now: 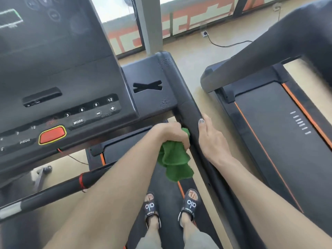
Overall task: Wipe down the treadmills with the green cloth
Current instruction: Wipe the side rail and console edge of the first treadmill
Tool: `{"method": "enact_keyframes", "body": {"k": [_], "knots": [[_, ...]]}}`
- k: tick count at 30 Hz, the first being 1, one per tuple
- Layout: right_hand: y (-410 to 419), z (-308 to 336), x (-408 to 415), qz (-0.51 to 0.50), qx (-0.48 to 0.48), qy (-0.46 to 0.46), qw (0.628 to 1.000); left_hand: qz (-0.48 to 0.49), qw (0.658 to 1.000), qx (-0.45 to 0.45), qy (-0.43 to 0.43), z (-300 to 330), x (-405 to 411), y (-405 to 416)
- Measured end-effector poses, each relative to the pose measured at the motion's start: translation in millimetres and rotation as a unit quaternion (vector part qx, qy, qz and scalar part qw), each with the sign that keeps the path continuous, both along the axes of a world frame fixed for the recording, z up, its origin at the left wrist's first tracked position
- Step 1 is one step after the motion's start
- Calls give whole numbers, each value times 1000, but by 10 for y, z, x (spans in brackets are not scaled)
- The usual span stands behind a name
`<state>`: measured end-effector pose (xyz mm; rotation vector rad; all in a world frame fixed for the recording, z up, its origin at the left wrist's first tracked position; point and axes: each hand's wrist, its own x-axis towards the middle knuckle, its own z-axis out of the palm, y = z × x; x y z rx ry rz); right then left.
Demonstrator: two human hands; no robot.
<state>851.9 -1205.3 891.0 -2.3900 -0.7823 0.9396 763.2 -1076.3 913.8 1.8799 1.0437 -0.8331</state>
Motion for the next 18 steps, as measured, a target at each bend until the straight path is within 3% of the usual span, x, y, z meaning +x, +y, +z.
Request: {"method": "enact_keyframes", "body": {"k": [3,5,7,9,16,18], "knots": [[7,-43,21,-1,4,-24,1000,51,999,7,-3,-78,95,-70],[14,-105,20,0,8,-36,999,50,986,156,-31,-246,51,-315],[3,-133,16,-5,6,-33,999,-10,918,387,-82,-466,-39,-645],[-5,-134,13,-7,12,-34,999,-63,863,485,-125,-605,-117,-848],[-19,-33,-4,-8,7,-22,1000,-181,801,557,-124,-804,-279,-959],[-23,-40,-10,-4,4,-27,1000,-186,809,542,-134,-709,-225,-796]]}}
